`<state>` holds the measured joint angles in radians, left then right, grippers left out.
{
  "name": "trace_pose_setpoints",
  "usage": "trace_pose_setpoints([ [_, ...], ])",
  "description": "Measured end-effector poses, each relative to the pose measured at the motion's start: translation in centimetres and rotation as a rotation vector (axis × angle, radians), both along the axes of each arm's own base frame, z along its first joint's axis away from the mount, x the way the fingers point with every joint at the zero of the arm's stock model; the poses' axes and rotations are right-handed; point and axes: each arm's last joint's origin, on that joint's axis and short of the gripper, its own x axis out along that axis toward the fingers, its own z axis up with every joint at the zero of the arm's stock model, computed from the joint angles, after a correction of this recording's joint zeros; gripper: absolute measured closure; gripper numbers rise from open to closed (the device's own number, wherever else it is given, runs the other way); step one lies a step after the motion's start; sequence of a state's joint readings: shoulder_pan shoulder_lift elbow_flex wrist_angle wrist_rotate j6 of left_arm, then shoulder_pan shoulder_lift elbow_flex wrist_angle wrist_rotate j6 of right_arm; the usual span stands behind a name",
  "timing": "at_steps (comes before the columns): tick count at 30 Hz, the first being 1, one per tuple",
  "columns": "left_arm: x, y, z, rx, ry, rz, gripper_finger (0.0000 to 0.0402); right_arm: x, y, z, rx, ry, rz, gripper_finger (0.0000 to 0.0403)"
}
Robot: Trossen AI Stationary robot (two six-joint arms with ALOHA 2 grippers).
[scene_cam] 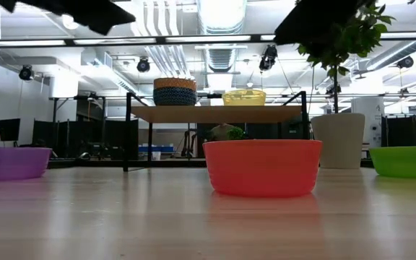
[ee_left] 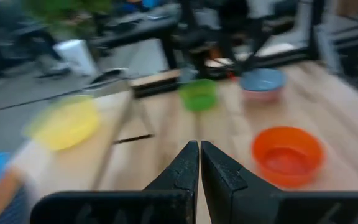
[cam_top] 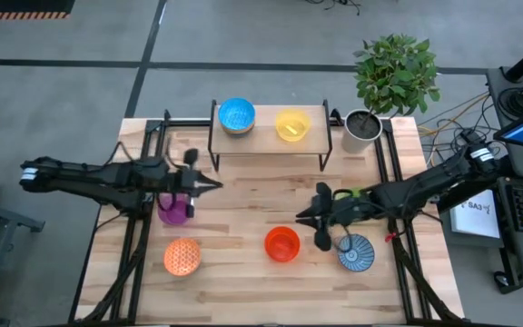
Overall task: Place and stack bowls onto a shelf
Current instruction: Stack the orange bowl on top of the light yellow bowl on the shelf
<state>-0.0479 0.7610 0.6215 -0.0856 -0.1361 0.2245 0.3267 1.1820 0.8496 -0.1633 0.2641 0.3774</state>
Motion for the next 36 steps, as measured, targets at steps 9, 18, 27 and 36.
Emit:
trace_pose_setpoints([
  [9,-3.2,0.7,-1.6,0.031,-0.115,0.205,0.0401,4.5,0.8,0.1,0.007,0.218,0.023,0.0345],
  [18,-4.0,0.8,-2.1,0.041,-0.136,0.219,0.0401,9.5,0.3,-2.0,0.018,0.42,0.086,0.0285],
  [27,-4.1,0.8,-2.1,0.106,-0.128,0.209,0.0402,11.9,-0.8,-6.5,-0.039,0.6,0.081,0.0279],
  [36,-4.1,0.8,-2.0,0.151,-0.124,0.202,0.0401,12.5,-1.2,-8.4,-0.003,0.646,0.085,0.0324],
])
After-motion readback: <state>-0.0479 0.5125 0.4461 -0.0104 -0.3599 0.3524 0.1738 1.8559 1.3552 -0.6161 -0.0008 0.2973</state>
